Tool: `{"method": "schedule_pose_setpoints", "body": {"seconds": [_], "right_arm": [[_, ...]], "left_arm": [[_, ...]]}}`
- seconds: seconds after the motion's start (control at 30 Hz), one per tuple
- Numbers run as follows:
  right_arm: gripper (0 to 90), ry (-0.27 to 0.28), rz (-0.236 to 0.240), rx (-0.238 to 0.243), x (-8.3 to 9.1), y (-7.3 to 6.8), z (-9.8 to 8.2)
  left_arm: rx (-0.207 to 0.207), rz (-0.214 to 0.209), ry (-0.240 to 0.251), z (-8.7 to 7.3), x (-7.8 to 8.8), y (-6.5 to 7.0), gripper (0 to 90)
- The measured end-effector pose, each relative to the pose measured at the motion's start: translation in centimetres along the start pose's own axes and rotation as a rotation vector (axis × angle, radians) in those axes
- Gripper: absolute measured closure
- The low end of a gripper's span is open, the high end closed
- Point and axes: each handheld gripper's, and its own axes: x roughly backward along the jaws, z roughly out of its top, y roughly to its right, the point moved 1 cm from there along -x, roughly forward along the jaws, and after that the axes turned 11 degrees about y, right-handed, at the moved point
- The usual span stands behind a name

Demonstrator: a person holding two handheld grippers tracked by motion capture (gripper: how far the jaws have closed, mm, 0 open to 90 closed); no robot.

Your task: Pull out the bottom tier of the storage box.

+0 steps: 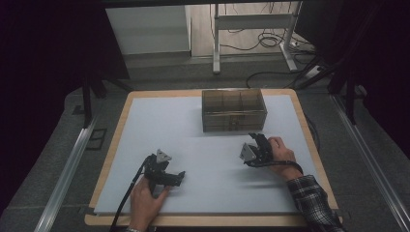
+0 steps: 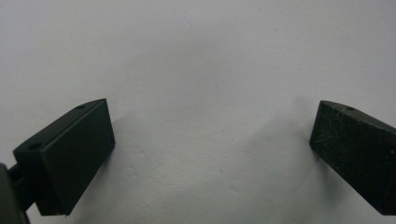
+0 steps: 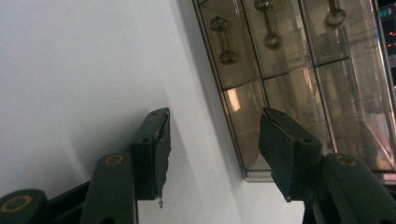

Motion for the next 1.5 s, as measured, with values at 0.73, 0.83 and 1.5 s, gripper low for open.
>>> {"method": "schedule_pose_setpoints", "body": {"seconds": [0.73,0.83,1.5], "right_arm": [[54.8,-0.041,-0.073,0.215,-2.8,-0.8,1.5],[57.2,-0.050,-0.081,0.243,-3.3,-1.0,1.8],[73.5,-0.088,-0.112,0.349,-6.6,-1.0,2.6]], "left_arm": [[0.001,-0.001,0.000,0.0,0.0,0.0,0.0],[0.001,-0.001,0.000,0.0,0.0,0.0,0.0],[-0.005,-0.002,-0.006,0.0,0.0,0.0,0.0]]}}
